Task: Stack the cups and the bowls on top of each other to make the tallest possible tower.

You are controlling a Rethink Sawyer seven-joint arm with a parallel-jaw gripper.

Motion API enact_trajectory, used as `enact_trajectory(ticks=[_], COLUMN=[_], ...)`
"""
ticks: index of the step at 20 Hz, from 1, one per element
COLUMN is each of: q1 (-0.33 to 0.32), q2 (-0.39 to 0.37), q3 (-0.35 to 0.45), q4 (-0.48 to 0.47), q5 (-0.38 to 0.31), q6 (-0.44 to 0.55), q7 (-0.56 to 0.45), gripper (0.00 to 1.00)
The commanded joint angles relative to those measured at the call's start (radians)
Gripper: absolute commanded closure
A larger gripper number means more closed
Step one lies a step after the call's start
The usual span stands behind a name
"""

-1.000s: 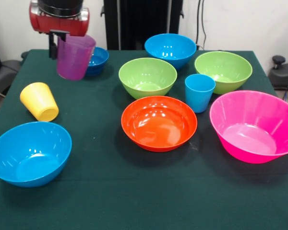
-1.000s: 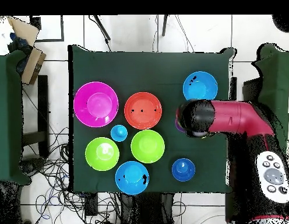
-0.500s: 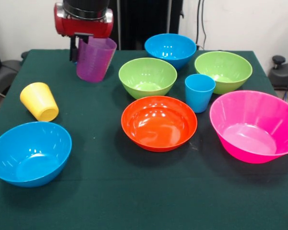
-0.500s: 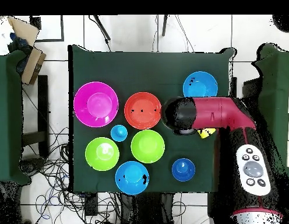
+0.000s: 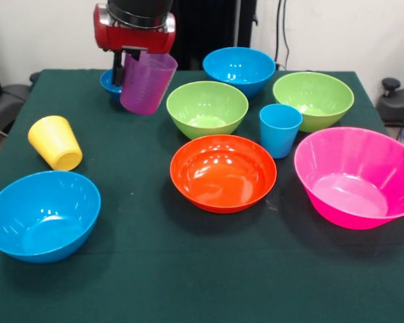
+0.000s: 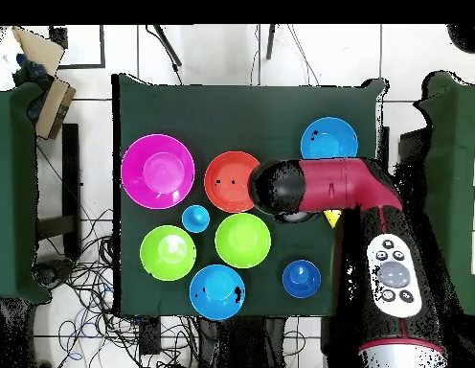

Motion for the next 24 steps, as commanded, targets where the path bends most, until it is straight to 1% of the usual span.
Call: enact_trajectory(ticks=[1,7,13,24], q1=[0.064,0.097,0.116,0.146], q2=[0.035,0.044,0.052,0.078], q3=[-0.022,-0.047,-0.066,-0.098], q4=[0.042,0.034,0.032,0.023], q5=[-0.07,-0.059,-0.045,-0.044], q6=[-0.079,-0.08,-0.087,-0.121], q7=[0.113,0.12,0.127,0.121], gripper=[1.0,1.0,1.0,1.0])
